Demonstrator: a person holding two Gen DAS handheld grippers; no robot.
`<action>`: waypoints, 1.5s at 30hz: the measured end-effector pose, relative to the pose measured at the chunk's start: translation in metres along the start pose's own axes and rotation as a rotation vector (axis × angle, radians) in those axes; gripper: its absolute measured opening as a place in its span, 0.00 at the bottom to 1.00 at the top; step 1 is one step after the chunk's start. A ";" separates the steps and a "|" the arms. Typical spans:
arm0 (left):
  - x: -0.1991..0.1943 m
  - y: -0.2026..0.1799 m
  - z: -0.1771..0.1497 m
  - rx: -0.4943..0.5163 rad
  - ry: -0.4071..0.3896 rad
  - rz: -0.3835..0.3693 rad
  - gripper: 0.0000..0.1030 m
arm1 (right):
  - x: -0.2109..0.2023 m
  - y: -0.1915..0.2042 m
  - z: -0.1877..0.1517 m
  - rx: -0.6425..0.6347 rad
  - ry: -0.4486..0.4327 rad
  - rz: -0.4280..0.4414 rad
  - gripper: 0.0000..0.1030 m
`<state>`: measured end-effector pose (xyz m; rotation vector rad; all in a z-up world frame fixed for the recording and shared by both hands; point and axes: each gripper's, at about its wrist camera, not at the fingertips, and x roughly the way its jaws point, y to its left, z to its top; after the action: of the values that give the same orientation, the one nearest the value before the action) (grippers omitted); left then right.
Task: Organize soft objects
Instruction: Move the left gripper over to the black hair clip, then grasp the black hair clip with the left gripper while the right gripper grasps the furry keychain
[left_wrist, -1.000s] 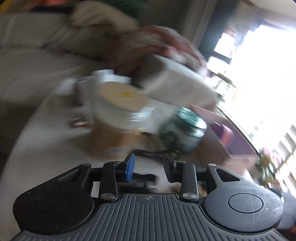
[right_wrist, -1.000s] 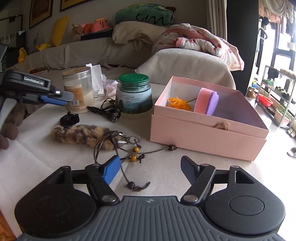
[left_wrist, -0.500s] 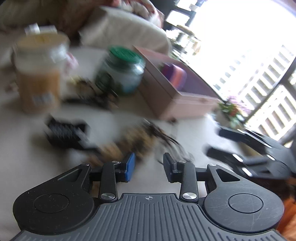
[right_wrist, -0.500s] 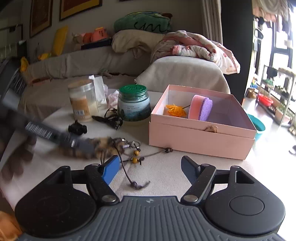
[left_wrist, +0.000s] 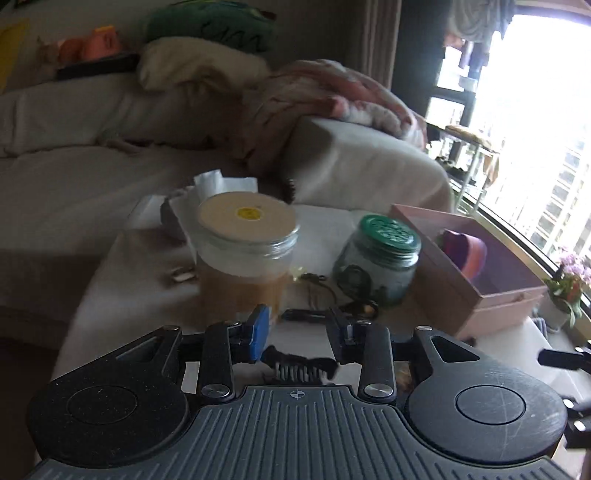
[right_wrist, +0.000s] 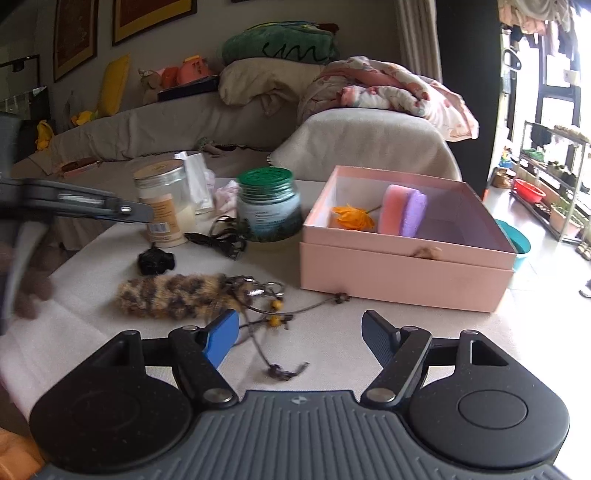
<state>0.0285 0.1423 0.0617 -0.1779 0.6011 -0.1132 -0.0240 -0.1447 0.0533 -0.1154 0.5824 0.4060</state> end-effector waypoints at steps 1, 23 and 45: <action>0.005 0.001 0.001 0.013 0.008 -0.008 0.36 | 0.001 0.005 0.003 -0.017 0.000 0.010 0.72; -0.012 0.038 -0.016 -0.083 0.072 -0.056 0.36 | 0.066 0.058 0.011 -0.314 0.186 0.048 0.42; -0.019 -0.016 -0.048 0.089 0.198 -0.250 0.36 | -0.013 0.017 -0.010 -0.152 0.005 0.004 0.77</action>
<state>-0.0154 0.1229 0.0361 -0.1559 0.7680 -0.4029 -0.0455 -0.1354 0.0523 -0.2608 0.5569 0.4541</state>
